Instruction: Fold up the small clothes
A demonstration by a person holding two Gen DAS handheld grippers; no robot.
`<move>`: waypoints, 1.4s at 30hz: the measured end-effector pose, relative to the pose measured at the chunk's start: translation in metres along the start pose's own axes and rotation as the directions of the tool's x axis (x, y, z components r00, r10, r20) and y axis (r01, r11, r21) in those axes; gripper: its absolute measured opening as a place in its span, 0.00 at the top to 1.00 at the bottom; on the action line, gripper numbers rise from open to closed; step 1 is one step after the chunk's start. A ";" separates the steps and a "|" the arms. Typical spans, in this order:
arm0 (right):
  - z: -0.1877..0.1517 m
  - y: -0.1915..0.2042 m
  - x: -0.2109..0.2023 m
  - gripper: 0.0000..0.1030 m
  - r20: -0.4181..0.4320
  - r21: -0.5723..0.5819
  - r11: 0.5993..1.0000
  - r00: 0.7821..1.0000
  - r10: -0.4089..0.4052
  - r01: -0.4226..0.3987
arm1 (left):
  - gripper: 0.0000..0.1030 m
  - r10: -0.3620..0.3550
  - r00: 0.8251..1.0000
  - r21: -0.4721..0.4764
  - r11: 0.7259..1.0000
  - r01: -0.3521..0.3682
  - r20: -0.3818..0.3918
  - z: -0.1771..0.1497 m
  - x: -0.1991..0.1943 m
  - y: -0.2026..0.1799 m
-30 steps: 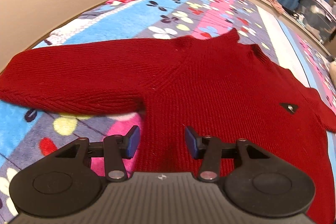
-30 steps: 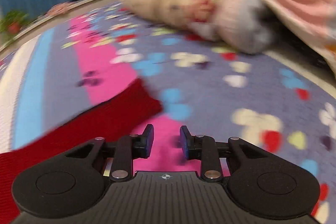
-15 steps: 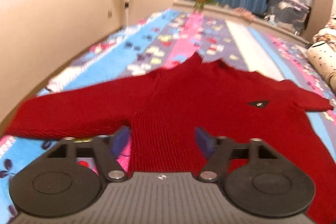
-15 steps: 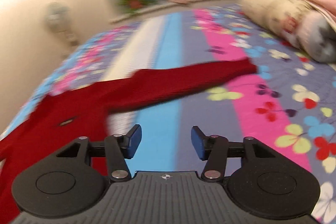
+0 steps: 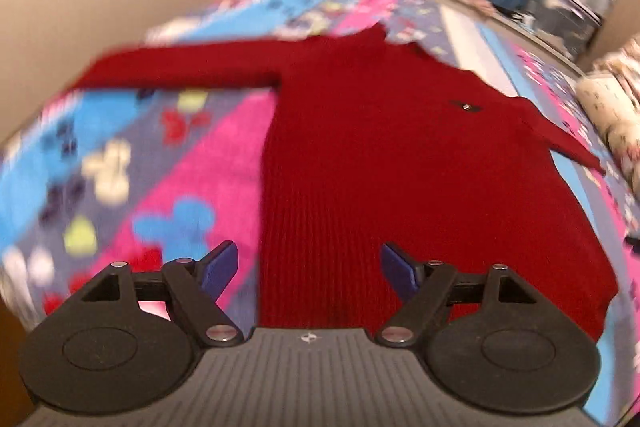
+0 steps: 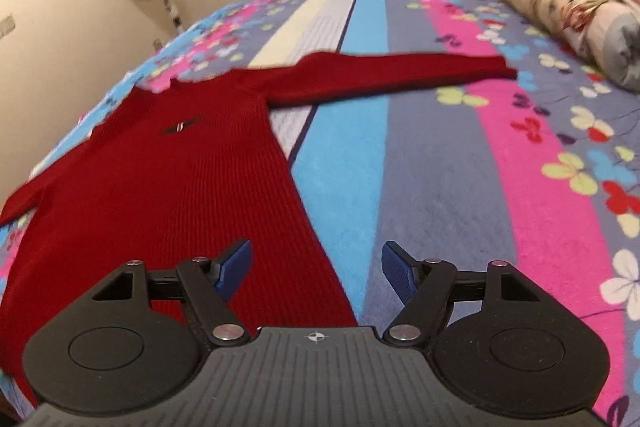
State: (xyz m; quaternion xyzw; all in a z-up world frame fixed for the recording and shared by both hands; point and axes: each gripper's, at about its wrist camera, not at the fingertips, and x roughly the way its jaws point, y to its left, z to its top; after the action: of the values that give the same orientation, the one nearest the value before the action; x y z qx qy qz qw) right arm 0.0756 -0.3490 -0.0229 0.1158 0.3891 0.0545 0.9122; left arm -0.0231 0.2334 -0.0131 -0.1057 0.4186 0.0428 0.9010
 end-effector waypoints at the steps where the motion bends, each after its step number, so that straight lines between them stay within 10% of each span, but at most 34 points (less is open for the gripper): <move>1: -0.003 0.001 0.004 0.29 -0.018 -0.011 1.000 1.000 -0.001 0.001 | 0.20 0.005 1.000 -0.023 1.000 -0.005 -0.030 -0.004 0.005 0.003; 6: -0.018 0.004 0.041 0.29 -0.172 -0.034 0.999 0.985 0.002 -0.008 | 0.21 0.051 0.984 -0.038 0.998 -0.059 -0.168 -0.033 0.028 0.015; 11: -0.026 0.016 0.053 0.29 -0.174 -0.110 0.993 0.983 -0.053 0.034 | 0.50 0.011 0.985 0.026 1.000 -0.006 -0.169 -0.041 0.035 0.010; 13: -0.027 0.016 0.051 0.43 -0.173 -0.100 0.995 0.984 -0.026 0.009 | 0.67 -0.013 0.989 0.037 0.999 0.018 -0.150 -0.043 0.031 0.008; 15: -0.024 0.018 0.048 0.77 -0.162 -0.096 0.995 0.987 0.009 -0.025 | 0.79 -0.037 0.991 0.051 0.998 0.044 -0.129 -0.044 0.028 0.006; 22: -0.006 0.007 0.017 0.93 -0.075 0.012 0.993 0.990 0.122 -0.121 | 0.83 -0.080 0.997 0.042 0.996 0.081 -0.019 -0.042 -0.001 0.002; 28: -0.006 -0.001 0.011 0.92 -0.064 0.037 0.993 0.991 0.116 -0.113 | 0.74 -0.088 0.994 -0.015 0.996 0.087 -0.072 -0.041 0.009 0.006; 31: -0.014 0.007 0.031 0.83 -0.151 -0.013 0.999 0.988 0.040 -0.043 | 0.61 -0.077 0.991 -0.060 0.996 0.070 -0.108 -0.044 0.017 0.013; 33: -0.018 0.009 0.039 0.59 -0.169 -0.037 0.999 0.986 -0.012 0.006 | 0.57 -0.075 0.991 -0.079 0.995 0.066 -0.114 -0.044 0.019 0.017; 38: -0.024 0.012 0.049 0.47 -0.174 -0.038 0.999 0.985 -0.011 0.004 | 0.55 -0.056 0.989 -0.050 0.998 0.049 -0.138 -0.046 0.027 0.015; 40: -0.026 0.018 0.049 0.47 -0.165 -0.077 0.997 0.986 -0.016 0.003 | 0.59 -0.045 0.990 -0.011 0.999 0.044 -0.134 -0.047 0.029 0.009; 42: -0.027 0.021 0.049 0.72 -0.162 -0.099 0.995 0.987 0.000 -0.016 | 0.76 -0.055 0.991 0.007 0.998 0.056 -0.122 -0.048 0.029 0.006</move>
State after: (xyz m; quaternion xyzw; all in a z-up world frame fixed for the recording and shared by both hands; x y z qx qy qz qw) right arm 0.0892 -0.3151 -0.0698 0.0670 0.4580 0.0867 0.8822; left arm -0.0411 0.2283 -0.0663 -0.1150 0.4699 0.0092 0.8751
